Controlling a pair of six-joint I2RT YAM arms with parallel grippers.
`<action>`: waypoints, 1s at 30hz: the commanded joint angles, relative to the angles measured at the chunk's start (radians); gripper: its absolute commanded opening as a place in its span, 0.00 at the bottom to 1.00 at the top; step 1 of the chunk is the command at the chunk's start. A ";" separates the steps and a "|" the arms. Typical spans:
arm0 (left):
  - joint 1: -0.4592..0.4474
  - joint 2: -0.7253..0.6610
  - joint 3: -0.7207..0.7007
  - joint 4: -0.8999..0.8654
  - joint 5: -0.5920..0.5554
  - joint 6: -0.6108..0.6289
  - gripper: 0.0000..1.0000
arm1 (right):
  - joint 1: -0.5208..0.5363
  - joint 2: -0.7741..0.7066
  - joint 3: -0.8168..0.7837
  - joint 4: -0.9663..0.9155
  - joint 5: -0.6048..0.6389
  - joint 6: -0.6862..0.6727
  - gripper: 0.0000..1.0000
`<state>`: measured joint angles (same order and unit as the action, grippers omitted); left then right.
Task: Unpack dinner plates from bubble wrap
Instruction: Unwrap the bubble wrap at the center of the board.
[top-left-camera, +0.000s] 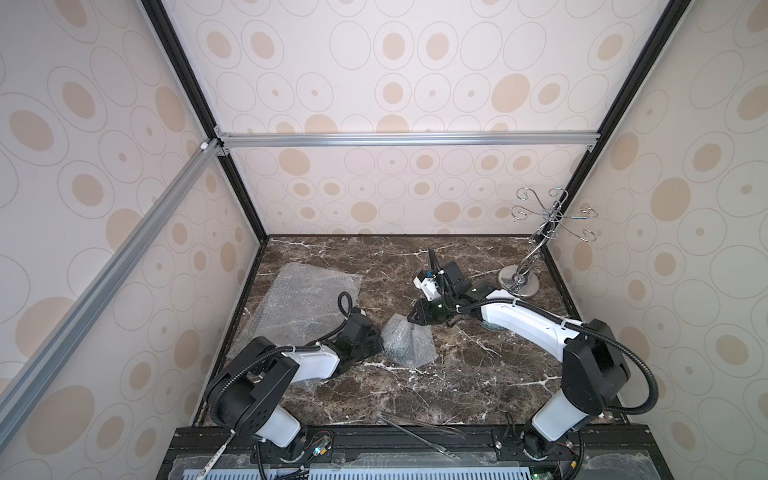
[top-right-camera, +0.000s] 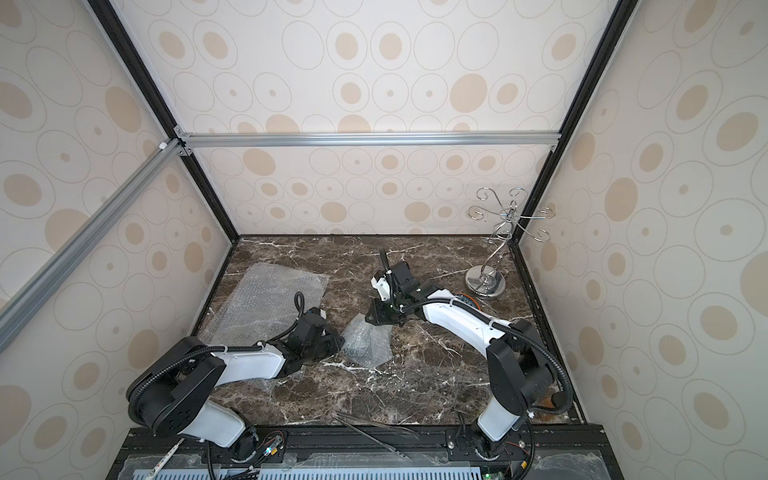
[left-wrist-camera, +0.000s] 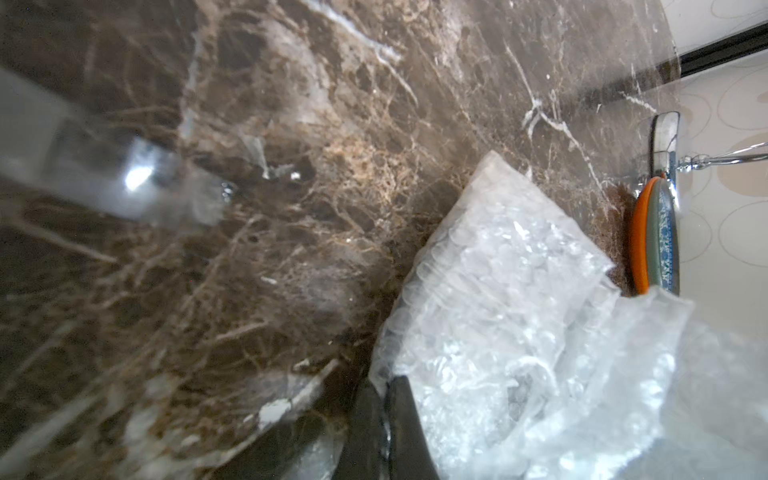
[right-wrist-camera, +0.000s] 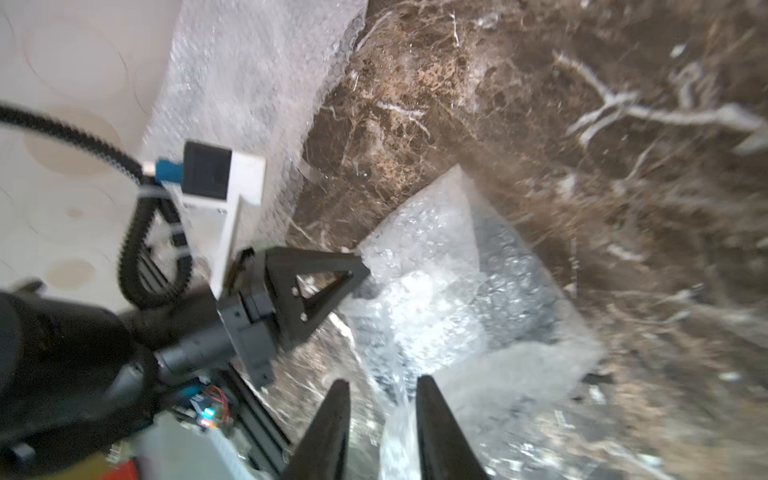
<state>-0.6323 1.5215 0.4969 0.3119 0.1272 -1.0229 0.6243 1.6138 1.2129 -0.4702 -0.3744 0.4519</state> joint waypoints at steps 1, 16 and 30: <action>-0.006 0.010 0.008 -0.113 0.002 0.012 0.00 | -0.005 -0.056 0.016 -0.113 0.134 -0.054 0.41; -0.006 -0.087 0.043 -0.160 -0.013 -0.013 0.00 | 0.172 -0.077 0.230 -0.384 0.345 -0.077 0.44; -0.004 -0.147 0.045 -0.205 -0.040 -0.025 0.56 | 0.267 0.012 0.041 -0.190 0.341 0.139 0.43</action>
<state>-0.6350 1.3907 0.5201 0.1375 0.1131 -1.0389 0.8829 1.6180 1.3022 -0.7116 -0.0303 0.5175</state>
